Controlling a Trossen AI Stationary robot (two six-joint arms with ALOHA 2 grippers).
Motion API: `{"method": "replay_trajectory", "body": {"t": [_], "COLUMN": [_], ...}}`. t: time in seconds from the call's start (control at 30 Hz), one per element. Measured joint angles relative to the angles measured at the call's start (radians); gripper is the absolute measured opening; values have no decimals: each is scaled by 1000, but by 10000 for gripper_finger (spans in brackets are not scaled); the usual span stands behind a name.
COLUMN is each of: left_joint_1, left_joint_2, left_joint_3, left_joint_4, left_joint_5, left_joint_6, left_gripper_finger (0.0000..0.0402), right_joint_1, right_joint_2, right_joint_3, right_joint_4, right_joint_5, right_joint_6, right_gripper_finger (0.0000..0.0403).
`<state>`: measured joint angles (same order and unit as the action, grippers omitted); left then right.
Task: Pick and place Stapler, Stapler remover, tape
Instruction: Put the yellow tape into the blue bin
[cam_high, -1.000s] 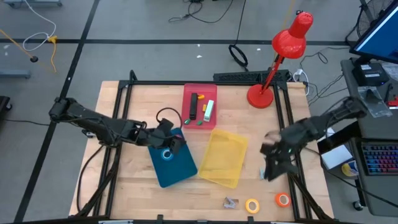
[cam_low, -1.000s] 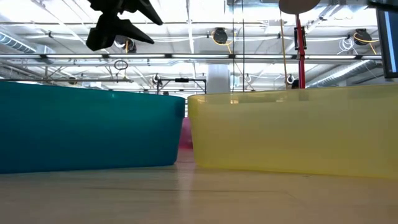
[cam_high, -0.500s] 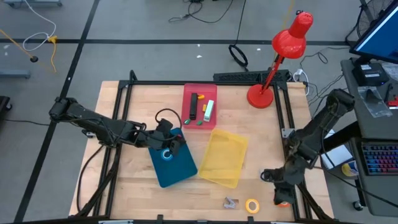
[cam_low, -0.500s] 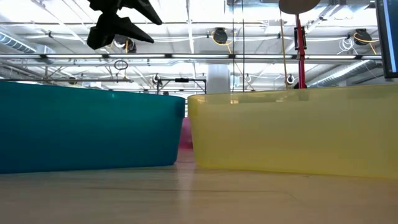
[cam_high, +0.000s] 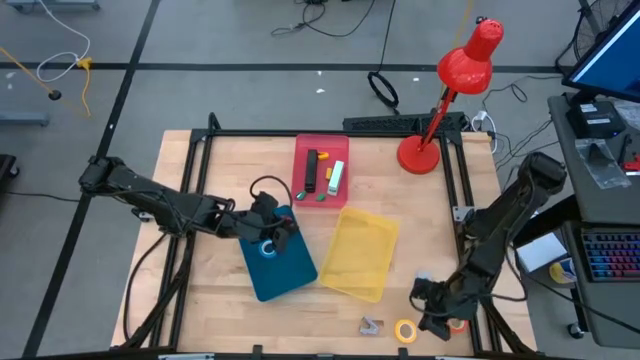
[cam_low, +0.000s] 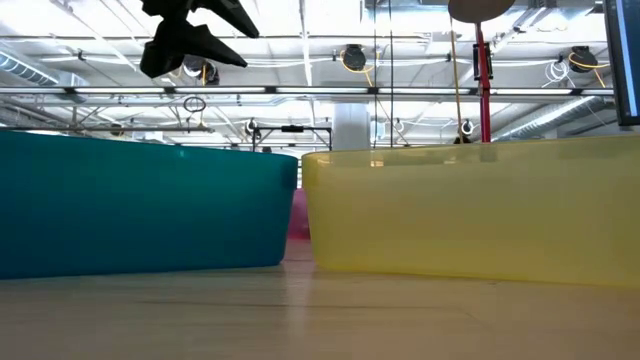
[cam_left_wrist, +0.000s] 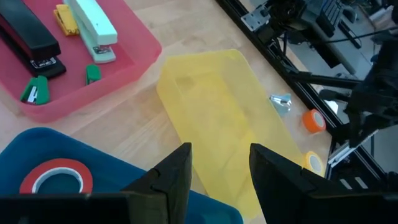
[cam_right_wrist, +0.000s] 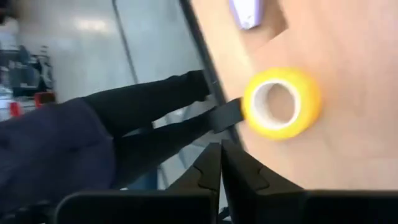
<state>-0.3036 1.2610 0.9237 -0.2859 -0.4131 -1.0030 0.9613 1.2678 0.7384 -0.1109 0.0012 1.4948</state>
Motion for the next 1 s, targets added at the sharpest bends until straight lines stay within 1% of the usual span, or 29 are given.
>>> {"method": "replay_trajectory", "body": {"t": [0.13,0.4,0.5,0.6,0.77,0.87,1.0], "left_joint_1": [-1,0,0,0,0,0,0], "left_joint_2": [0,0,0,0,0,0,0], "left_joint_3": [0,0,0,0,0,0,0], "left_joint_4": [0,0,0,0,0,0,0], "left_joint_5": [1,1,1,1,-4,-7,-7], "left_joint_6": [4,8,9,15,27,31,33], "left_gripper_finger": [159,159,159,159,159,159,159], "right_joint_1": [-18,-55,-64,-64,-63,-63,-63], "right_joint_2": [18,6,0,1,1,1,1], "right_joint_3": [-23,-82,-88,-88,-88,-88,-88], "right_joint_4": [2,35,34,36,32,32,32], "right_joint_5": [-3,-14,-30,-32,-35,-64,-85], "right_joint_6": [-42,-13,-14,-14,-10,8,9], "right_gripper_finger": [9,13,29,63,142,185,219]}}
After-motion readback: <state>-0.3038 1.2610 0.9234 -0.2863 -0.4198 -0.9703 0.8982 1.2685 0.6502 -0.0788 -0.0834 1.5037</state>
